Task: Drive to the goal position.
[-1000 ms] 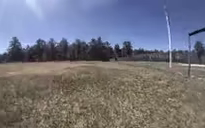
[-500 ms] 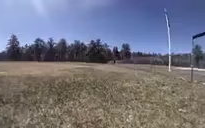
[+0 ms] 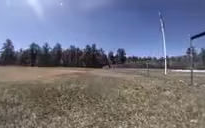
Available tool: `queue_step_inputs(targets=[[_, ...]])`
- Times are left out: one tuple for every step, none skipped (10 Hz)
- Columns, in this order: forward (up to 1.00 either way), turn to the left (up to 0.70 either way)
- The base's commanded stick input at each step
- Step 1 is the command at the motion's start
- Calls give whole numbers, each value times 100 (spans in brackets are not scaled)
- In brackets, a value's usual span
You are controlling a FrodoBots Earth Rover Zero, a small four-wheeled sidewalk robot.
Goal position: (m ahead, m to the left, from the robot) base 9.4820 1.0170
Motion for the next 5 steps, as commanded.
queue_step_inputs(targets=[[70, 0], [70, 0], [70, 0], [70, 0], [70, 0]])
